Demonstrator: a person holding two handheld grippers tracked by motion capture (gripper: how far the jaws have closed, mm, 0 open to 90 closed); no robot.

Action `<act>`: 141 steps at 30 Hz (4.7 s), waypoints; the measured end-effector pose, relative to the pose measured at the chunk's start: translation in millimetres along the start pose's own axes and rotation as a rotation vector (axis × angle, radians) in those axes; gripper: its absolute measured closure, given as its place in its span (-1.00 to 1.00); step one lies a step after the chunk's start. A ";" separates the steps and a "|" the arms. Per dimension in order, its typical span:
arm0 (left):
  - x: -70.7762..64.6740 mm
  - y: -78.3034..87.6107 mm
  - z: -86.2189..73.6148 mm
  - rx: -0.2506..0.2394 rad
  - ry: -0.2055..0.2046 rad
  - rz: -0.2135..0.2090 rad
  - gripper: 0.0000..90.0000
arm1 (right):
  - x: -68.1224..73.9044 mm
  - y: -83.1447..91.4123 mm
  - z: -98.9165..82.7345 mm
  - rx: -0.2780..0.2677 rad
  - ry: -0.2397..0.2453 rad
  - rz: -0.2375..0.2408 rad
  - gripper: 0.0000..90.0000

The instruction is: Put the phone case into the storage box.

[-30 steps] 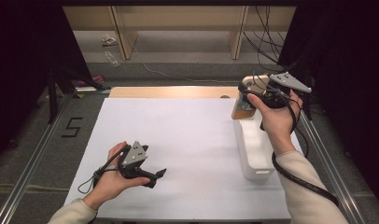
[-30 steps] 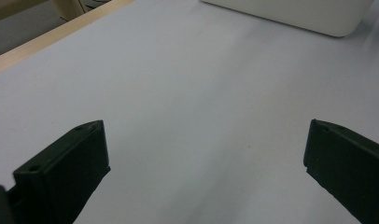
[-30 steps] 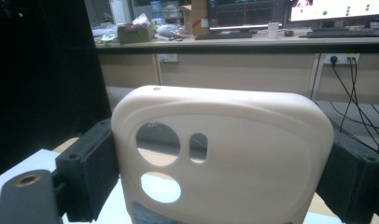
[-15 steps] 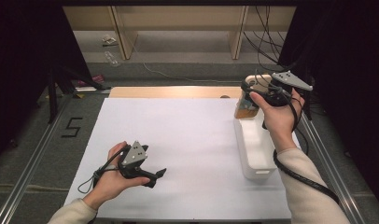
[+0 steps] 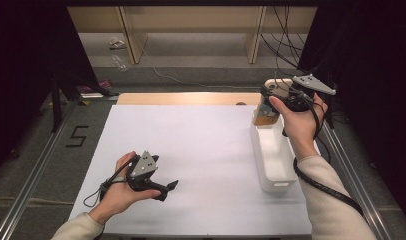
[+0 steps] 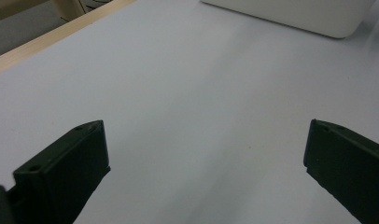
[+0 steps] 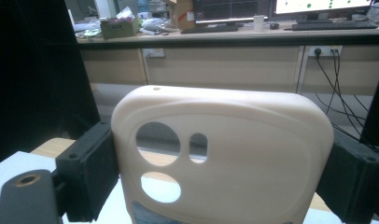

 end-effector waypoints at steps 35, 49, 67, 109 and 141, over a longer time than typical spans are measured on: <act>0.4 -0.1 0.0 0.000 0.000 0.002 -1.00 | -14.5 -14.3 -6.2 0.034 -0.005 -0.038 -0.72; 0.7 0.0 0.1 0.000 0.000 0.002 -1.00 | -18.9 -19.7 -8.6 0.047 -0.003 -0.050 -0.72; 0.6 -0.2 -0.2 0.002 0.003 0.000 -1.00 | -21.7 -28.2 -11.2 0.063 0.003 -0.059 -0.72; 0.6 -1.1 -0.5 0.004 -0.001 -0.002 -1.00 | -31.3 -43.4 -17.5 0.088 -0.002 -0.074 -0.72; 0.0 -1.2 -0.2 0.003 -0.001 -0.004 -1.00 | -36.4 -51.7 -23.1 0.108 0.001 -0.088 -0.72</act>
Point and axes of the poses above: each handheld gripper's, and its own axes: y roughly backward along the jaws, z roughly out of its top, x roughly to its left, the point moved 10 cm from there along -y, roughly forward along the jaws, and after that the axes turned 10 degrees about y, right-handed, at the moved point
